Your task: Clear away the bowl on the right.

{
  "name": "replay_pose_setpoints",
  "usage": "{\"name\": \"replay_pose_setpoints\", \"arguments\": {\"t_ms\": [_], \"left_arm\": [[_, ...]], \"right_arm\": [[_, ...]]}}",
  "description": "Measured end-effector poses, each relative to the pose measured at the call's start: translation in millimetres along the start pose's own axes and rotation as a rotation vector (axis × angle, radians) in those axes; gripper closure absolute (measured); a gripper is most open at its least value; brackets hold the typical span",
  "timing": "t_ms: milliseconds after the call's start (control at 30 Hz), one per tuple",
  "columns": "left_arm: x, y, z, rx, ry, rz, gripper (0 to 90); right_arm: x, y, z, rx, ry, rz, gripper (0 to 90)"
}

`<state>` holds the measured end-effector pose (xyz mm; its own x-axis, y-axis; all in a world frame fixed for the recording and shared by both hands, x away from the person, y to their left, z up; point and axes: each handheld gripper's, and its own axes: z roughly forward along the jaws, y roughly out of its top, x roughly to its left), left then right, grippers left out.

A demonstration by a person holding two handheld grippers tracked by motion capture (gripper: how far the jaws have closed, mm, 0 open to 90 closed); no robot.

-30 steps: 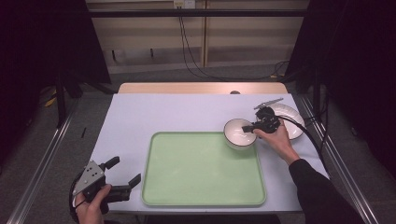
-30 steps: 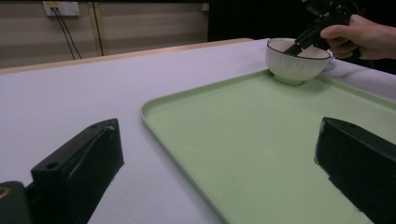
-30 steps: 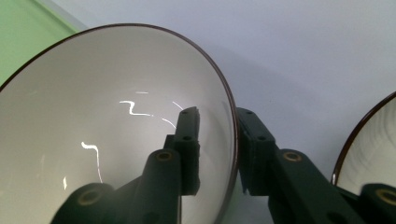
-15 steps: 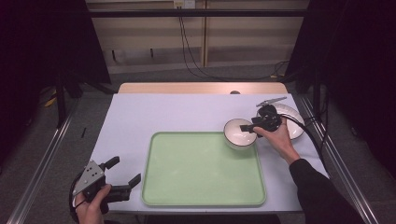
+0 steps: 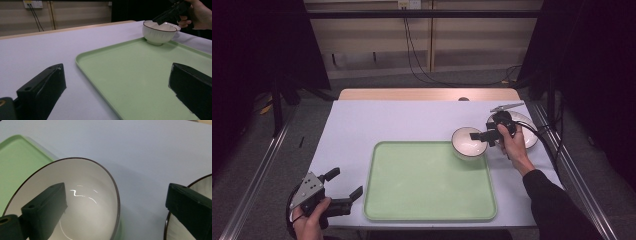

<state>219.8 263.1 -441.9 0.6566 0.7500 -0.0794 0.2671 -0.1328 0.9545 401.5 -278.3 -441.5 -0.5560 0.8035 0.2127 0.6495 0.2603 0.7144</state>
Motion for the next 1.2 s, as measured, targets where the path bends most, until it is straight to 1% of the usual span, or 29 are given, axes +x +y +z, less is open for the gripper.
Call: {"name": "replay_pose_setpoints", "arguments": {"t_ms": [33,67,100,133,167,200,233,267,300,333,367,400,467,500,533,567,600,667,733,767,800,833,933,1033,1067,1100,1133,1200], "left_arm": [[0.0,0.0,0.0,0.000,0.000,0.000,1.0],[0.0,0.0,-0.1,-0.001,-0.001,0.001,1.0],[0.2,0.1,-0.3,-0.001,0.000,0.003,1.0],[0.1,0.1,-0.3,0.000,0.000,0.003,1.0],[0.1,0.1,-0.3,0.000,0.000,0.003,1.0],[-0.2,0.1,0.1,0.000,0.001,0.000,1.0],[-0.2,0.1,0.1,0.000,0.001,0.000,1.0],[0.0,0.0,-0.1,0.000,0.001,0.000,1.0],[0.4,0.0,-0.3,0.001,0.002,0.004,1.0],[0.5,-0.1,-0.3,0.003,0.002,0.005,1.0],[0.5,-0.1,-0.3,0.003,0.002,0.005,1.0],[0.1,-0.1,-0.1,0.001,0.002,0.000,1.0],[0.0,0.0,0.0,0.001,0.003,0.001,1.0],[0.0,0.0,0.0,0.001,0.003,0.001,1.0],[-0.1,0.1,0.2,0.002,0.004,0.000,1.0],[-0.1,0.1,0.2,0.002,0.004,0.000,1.0],[-0.2,0.2,0.1,0.003,0.007,0.003,1.0],[0.0,0.1,0.2,0.002,0.004,0.000,1.0],[0.2,0.0,0.2,0.002,0.003,0.000,1.0],[0.2,0.0,0.2,0.002,0.003,0.000,1.0],[0.3,0.1,0.1,0.000,0.004,0.002,1.0],[0.5,0.0,0.2,0.001,0.002,0.000,1.0],[0.1,0.0,0.0,0.000,0.003,0.000,1.0],[0.2,0.0,0.3,0.002,0.002,-0.001,1.0],[-0.2,0.2,0.4,0.001,0.002,-0.001,1.0],[-0.1,0.3,0.5,0.002,0.001,-0.001,1.0],[0.0,0.3,0.6,0.001,0.000,-0.002,1.0],[0.1,0.2,0.6,-0.001,-0.001,-0.005,1.0]], "right_arm": [[0.0,0.0,0.0,0.000,0.000,0.000,3.4],[0.7,-0.3,-1.1,-0.004,-0.011,-0.003,3.1],[2.1,-1.0,-4.2,-0.024,-0.041,-0.011,2.9],[2.3,-1.4,-5.6,-0.043,-0.048,-0.016,2.9],[2.3,-1.4,-5.6,-0.043,-0.048,-0.016,2.9],[3.4,-1.6,-8.8,-0.062,-0.075,-0.022,2.9],[3.4,-1.6,-8.8,-0.062,-0.075,-0.022,2.9],[3.6,-2.9,-12.6,-0.082,-0.090,-0.018,2.7],[4.4,-4.6,-14.6,-0.087,-0.105,-0.021,2.1],[4.1,-6.3,-16.4,-0.081,-0.115,-0.022,2.1],[4.1,-6.3,-16.4,-0.081,-0.115,-0.022,2.1],[3.3,-9.0,-20.9,-0.087,-0.135,-0.024,2.5],[2.9,-11.5,-26.4,-0.109,-0.159,-0.030,2.1],[2.6,-12.5,-29.0,-0.116,-0.159,-0.022,2.1],[1.9,-13.6,-31.1,-0.129,-0.163,-0.022,2.1],[1.9,-13.6,-31.1,-0.129,-0.163,-0.022,2.1],[1.7,-15.9,-34.6,-0.141,-0.166,-0.034,2.0],[2.3,-18.4,-37.1,-0.142,-0.178,-0.037,2.2],[2.7,-21.6,-40.0,-0.145,-0.179,-0.040,2.1],[3.4,-23.3,-41.1,-0.147,-0.183,-0.029,2.1],[3.4,-23.3,-41.1,-0.147,-0.183,-0.029,2.1],[4.8,-29.0,-42.7,-0.143,-0.193,-0.038,2.0],[5.4,-35.1,-46.6,-0.149,-0.191,-0.040,1.7],[6.7,-40.1,-49.5,-0.148,-0.201,-0.040,1.7],[8.4,-44.2,-53.0,-0.154,-0.205,-0.042,1.7],[9.2,-45.8,-55.0,-0.161,-0.204,-0.045,1.7],[10.2,-47.2,-57.4,-0.165,-0.195,-0.033,1.8],[11.1,-49.6,-62.8,-0.178,-0.186,-0.031,1.8]]}}
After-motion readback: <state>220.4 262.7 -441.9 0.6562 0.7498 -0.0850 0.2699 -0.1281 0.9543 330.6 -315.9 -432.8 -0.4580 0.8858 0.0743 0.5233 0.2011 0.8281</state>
